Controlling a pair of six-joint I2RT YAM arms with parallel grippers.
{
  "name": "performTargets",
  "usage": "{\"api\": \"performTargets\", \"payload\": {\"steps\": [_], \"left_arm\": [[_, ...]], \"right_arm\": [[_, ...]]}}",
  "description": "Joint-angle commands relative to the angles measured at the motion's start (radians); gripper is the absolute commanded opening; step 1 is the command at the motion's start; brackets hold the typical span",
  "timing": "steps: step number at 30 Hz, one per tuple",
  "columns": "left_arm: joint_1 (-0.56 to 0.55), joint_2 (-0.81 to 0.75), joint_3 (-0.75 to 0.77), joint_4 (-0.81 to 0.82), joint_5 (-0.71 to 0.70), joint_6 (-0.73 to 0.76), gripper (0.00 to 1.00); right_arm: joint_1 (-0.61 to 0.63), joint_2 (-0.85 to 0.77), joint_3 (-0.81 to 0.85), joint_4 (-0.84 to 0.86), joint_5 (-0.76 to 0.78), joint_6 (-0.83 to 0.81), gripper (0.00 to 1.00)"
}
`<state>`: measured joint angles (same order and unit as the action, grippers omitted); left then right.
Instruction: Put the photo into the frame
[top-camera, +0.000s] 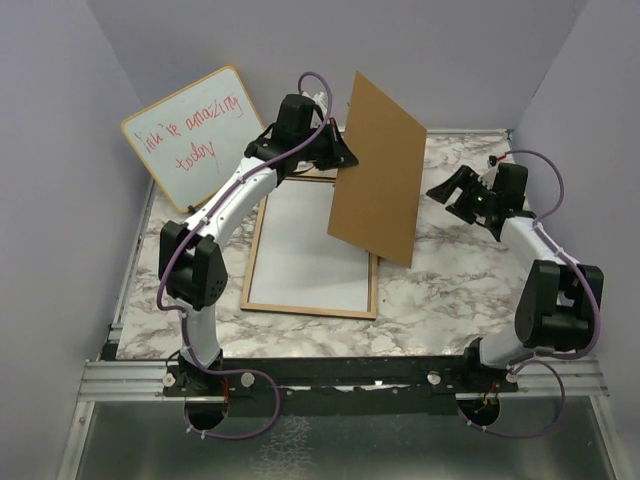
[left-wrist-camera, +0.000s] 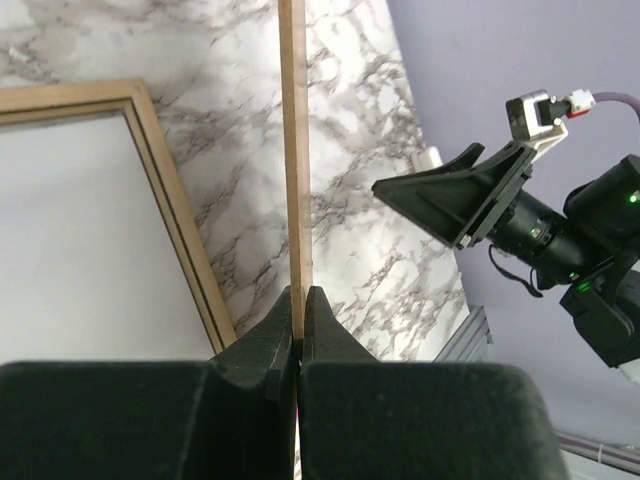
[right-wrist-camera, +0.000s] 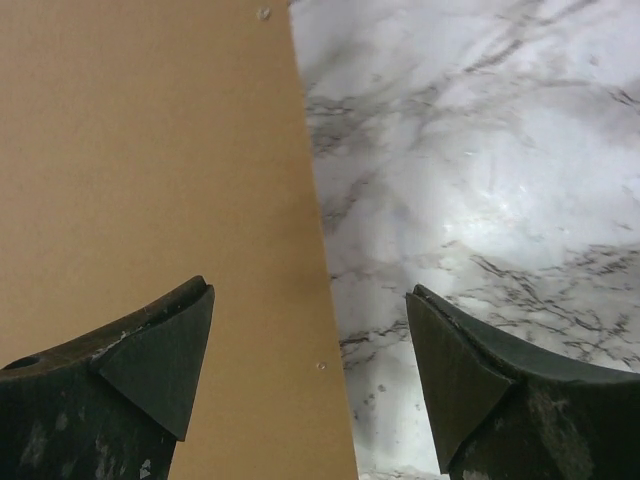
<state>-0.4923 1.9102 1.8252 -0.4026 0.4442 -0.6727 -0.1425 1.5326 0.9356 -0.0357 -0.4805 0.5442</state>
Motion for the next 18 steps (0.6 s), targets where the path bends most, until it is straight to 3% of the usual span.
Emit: {"api": "performTargets", "payload": {"steps": [1,5,9,12,18], "left_arm": [[-0.008,-0.085,0.081,0.031,-0.022,-0.001,0.00],[-0.008,-0.086,0.145,-0.019,-0.089,-0.018,0.00],[-0.002,-0.064,0.198,-0.073,-0.176,-0.057,0.00],[0.016,-0.030,0.226,-0.086,-0.205,-0.111,0.00],[0.038,0.023,0.299,-0.091,-0.200,-0.185,0.00]], "right_arm": [[0.041,-0.097,-0.010,0.066,-0.091,-0.066,0.83],[0.099,-0.178,-0.044,0.130,-0.214,-0.079,0.82],[0.168,-0.246,-0.080,0.220,-0.372,-0.063,0.67],[0.253,-0.272,-0.080,0.219,-0.404,-0.103,0.56],[0.399,-0.272,-0.093,0.302,-0.419,-0.145,0.49]]}}
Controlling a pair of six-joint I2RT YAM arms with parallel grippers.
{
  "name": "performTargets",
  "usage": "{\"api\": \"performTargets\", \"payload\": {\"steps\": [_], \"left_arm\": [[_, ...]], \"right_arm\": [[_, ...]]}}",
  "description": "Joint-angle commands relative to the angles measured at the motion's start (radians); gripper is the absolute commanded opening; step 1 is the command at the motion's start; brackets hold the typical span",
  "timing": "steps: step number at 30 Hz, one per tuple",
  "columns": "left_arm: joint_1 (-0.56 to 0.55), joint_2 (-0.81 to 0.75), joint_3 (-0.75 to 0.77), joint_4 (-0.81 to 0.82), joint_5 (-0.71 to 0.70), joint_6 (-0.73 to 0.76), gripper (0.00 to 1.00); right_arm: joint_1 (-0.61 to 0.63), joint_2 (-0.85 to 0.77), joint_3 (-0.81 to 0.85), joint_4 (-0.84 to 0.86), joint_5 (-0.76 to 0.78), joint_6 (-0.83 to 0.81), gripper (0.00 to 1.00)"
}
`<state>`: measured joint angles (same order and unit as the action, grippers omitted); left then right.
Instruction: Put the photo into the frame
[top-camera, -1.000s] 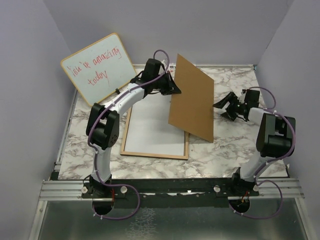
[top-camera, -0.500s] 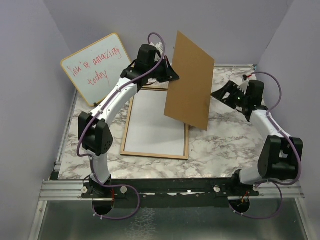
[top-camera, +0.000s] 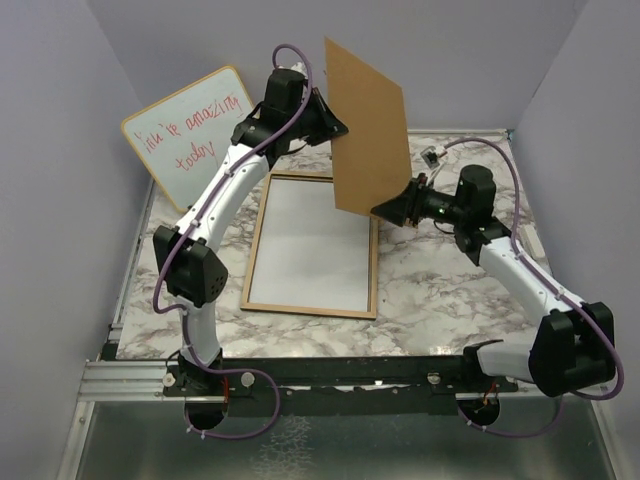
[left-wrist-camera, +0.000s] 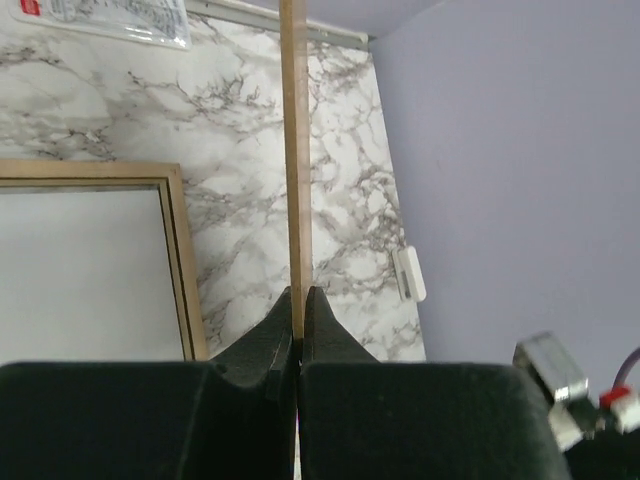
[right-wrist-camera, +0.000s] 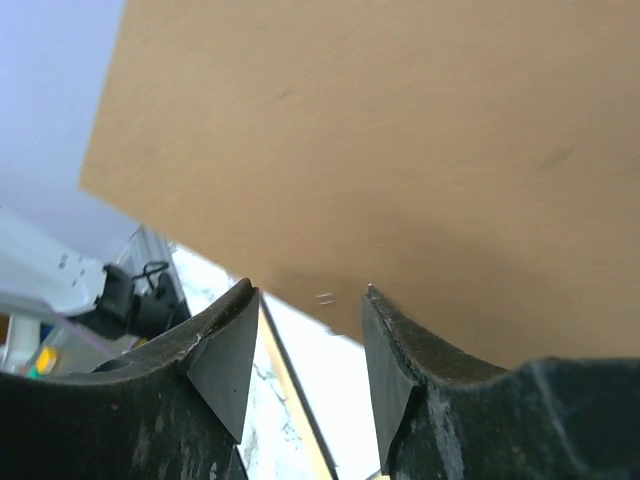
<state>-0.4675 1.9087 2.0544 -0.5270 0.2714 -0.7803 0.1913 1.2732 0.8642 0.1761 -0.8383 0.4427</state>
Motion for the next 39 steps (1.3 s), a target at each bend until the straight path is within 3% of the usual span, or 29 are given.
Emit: {"api": "performTargets", "payload": {"steps": [1,7,16,20,25,31,39], "left_arm": [[0.015,0.026,0.073,0.031,-0.025,-0.082,0.00],[0.034,0.025,0.053,0.018,-0.014,-0.102,0.00],[0.066,0.004,0.030,0.015,-0.015,-0.073,0.00],[0.074,-0.008,0.035,0.004,0.002,-0.011,0.00],[0.076,-0.030,0.034,-0.076,-0.072,0.019,0.00],[0.082,-0.038,0.040,-0.106,-0.144,-0.026,0.00],[0.099,-0.041,0.069,-0.149,-0.172,-0.052,0.00]], "right_arm": [[0.086,-0.005,-0.018,0.100,-0.051,-0.051,0.49],[0.178,0.062,0.027,0.067,0.045,-0.118,0.47],[0.182,0.080,0.020,0.079,0.103,-0.155,0.46],[0.181,0.064,0.042,0.065,0.241,-0.143,0.58],[0.204,0.087,0.191,-0.084,0.384,-0.163,0.73],[0.350,0.086,0.273,-0.125,0.567,-0.336,0.80],[0.583,0.079,0.229,-0.044,0.828,-0.613,0.86]]}}
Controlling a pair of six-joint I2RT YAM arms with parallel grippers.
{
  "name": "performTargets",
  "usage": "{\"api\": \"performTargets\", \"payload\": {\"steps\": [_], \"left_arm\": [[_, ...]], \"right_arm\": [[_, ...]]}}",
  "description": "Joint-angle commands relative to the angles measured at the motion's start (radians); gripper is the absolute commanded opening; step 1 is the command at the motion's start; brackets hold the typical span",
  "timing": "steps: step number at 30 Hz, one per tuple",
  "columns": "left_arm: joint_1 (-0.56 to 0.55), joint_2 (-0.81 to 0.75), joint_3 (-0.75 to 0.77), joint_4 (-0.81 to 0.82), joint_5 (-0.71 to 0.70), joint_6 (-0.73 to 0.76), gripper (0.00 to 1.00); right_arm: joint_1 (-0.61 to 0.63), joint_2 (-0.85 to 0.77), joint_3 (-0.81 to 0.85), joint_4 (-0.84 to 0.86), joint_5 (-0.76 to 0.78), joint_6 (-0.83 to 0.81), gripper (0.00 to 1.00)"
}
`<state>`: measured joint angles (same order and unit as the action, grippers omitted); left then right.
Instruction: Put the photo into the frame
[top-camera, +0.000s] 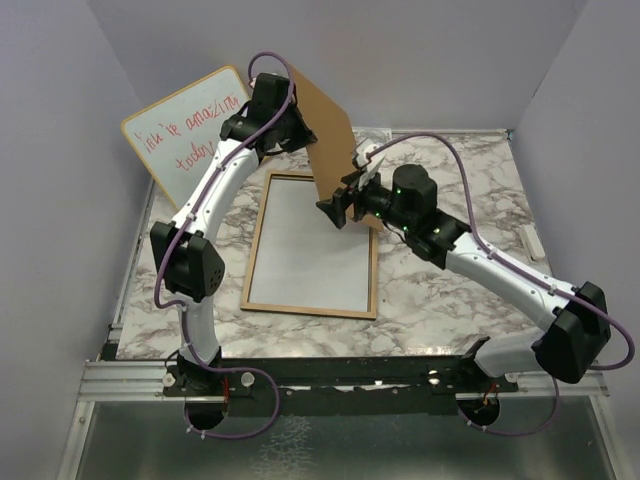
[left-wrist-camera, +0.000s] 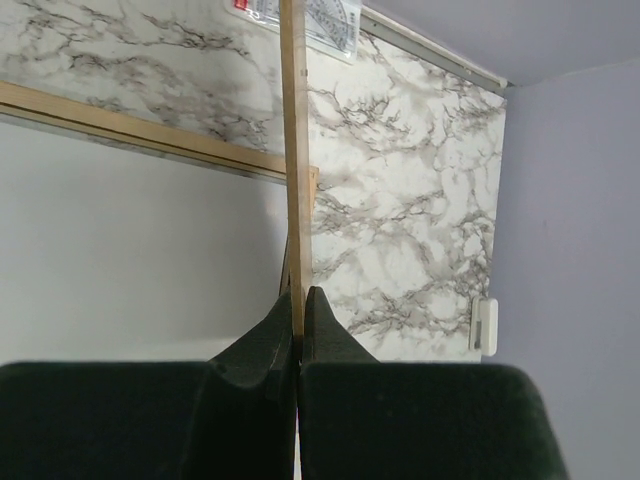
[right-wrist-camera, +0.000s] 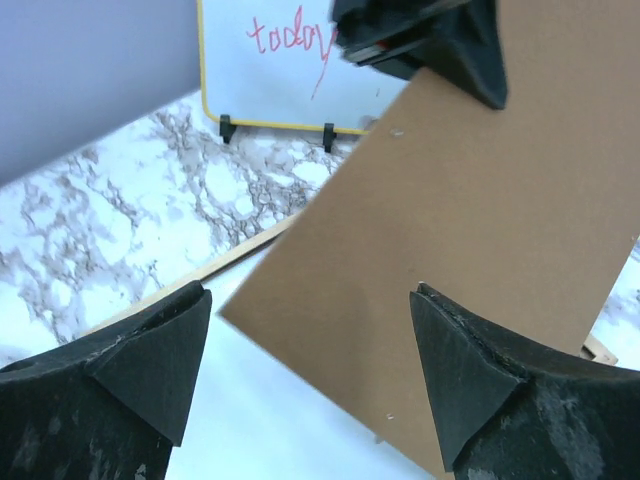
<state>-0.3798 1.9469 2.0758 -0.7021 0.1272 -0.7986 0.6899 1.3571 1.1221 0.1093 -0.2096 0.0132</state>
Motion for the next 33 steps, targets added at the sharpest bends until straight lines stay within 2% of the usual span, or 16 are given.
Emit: {"api": "performTargets", "payload": {"steps": [1,4,9,13,17,24,25,29,33], "left_arm": [[0.013,-0.083,0.045,0.026,-0.028,-0.037,0.00],[0.019,-0.093,0.038,0.023,-0.021,-0.047,0.00],[0.034,-0.106,0.026,0.020,-0.003,-0.066,0.00],[0.040,-0.114,0.011,0.020,0.018,-0.084,0.00],[0.048,-0.115,0.002,0.021,0.027,-0.094,0.00],[0.059,-0.112,0.008,0.022,0.033,-0.099,0.00],[0.060,-0.111,0.011,0.022,0.034,-0.099,0.02],[0.064,-0.112,0.012,0.031,0.043,-0.101,0.15],[0.072,-0.121,0.010,0.060,0.058,-0.102,0.32]], "right_arm": [[0.105,0.005,-0.039,0.043,0.265,-0.204,0.86],[0.141,0.047,-0.050,0.105,0.394,-0.265,0.86],[0.177,0.118,-0.060,0.211,0.495,-0.398,0.85],[0.196,0.168,-0.064,0.332,0.564,-0.504,0.79],[0.225,0.192,-0.102,0.507,0.644,-0.630,0.61],[0.244,0.191,-0.136,0.638,0.696,-0.720,0.08],[0.244,0.191,-0.140,0.657,0.702,-0.723,0.02],[0.244,0.186,-0.145,0.728,0.725,-0.731,0.01],[0.244,0.163,-0.141,0.765,0.723,-0.707,0.01]]}}
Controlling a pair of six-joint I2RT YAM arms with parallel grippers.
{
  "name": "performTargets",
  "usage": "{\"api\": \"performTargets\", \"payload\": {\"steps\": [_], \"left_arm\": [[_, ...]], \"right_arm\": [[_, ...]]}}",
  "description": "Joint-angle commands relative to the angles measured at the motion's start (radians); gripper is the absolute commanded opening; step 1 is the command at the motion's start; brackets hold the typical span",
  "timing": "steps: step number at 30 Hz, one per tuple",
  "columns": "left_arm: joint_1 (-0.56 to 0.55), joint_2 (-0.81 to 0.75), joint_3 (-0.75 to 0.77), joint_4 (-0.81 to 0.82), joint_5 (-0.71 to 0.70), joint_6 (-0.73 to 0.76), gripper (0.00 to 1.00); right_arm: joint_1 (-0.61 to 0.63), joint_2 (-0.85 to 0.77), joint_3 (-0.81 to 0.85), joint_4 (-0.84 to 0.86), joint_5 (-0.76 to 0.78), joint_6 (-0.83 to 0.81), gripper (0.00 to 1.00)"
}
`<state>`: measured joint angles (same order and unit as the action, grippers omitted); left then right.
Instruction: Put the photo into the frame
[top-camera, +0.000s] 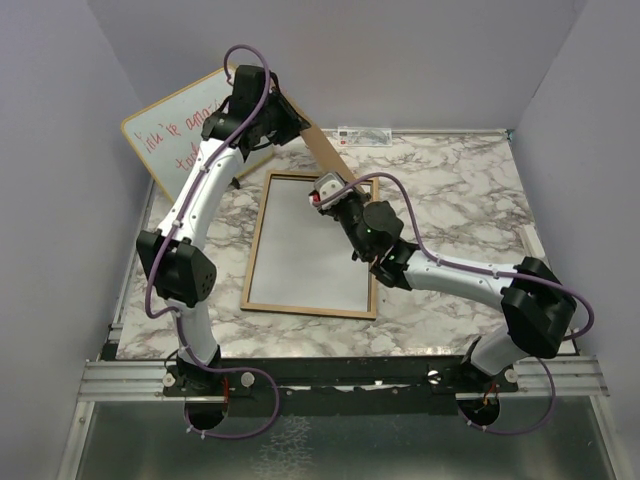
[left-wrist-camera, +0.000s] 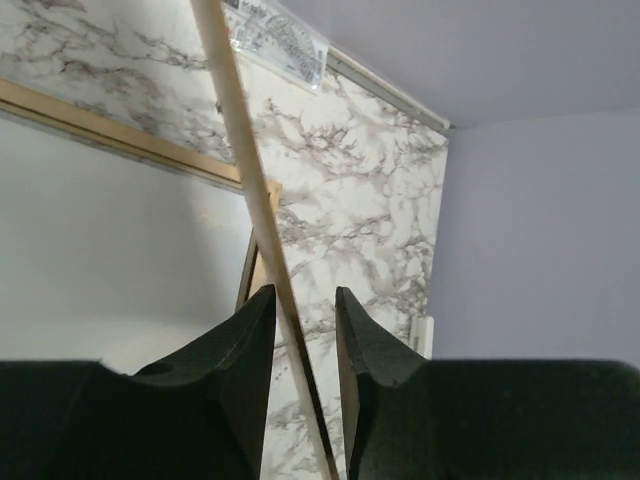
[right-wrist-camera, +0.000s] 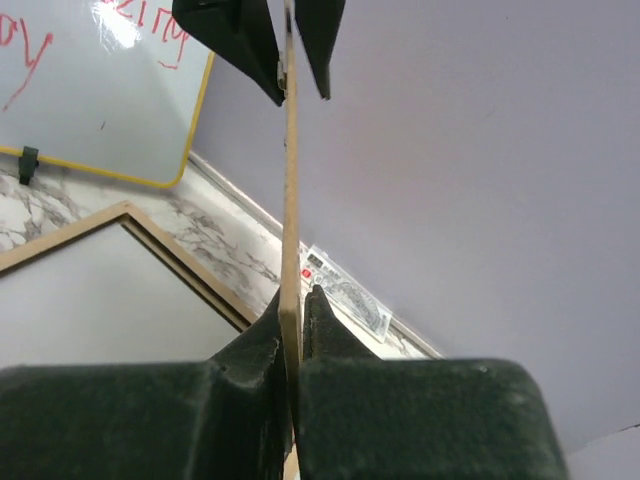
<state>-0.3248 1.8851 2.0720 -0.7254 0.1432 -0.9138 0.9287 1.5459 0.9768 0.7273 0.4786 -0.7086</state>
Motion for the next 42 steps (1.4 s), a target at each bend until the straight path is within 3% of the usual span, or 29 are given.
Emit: {"api": "performTargets", "payload": {"steps": [1,6,11,20,32,37,42], "left_arm": [[0.019,-0.062,0.014,0.093,0.048,0.013,0.36],[0.029,-0.084,0.009,0.133,0.051,0.014,0.69],[0.040,-0.107,-0.014,0.159,0.053,0.029,0.86],[0.047,-0.152,-0.152,0.221,0.061,0.039,0.93],[0.040,-0.160,-0.511,0.472,0.158,-0.025,0.99],[0.036,-0.137,-0.668,0.649,0.187,-0.069,0.99],[0.031,-0.084,-0.714,0.759,0.232,-0.089,0.99]], "right_arm": [[0.004,-0.036,0.008,0.138,0.026,0.032,0.01],[0.000,-0.072,0.024,0.079,-0.007,0.119,0.01],[-0.028,-0.085,0.039,0.000,-0.024,0.242,0.01],[-0.162,-0.120,0.077,-0.202,-0.017,0.579,0.01],[-0.413,-0.148,0.119,-0.410,0.069,1.114,0.01],[-0.522,-0.172,0.061,-0.411,-0.030,1.334,0.01],[-0.593,-0.203,-0.012,-0.365,-0.166,1.480,0.01]]}}
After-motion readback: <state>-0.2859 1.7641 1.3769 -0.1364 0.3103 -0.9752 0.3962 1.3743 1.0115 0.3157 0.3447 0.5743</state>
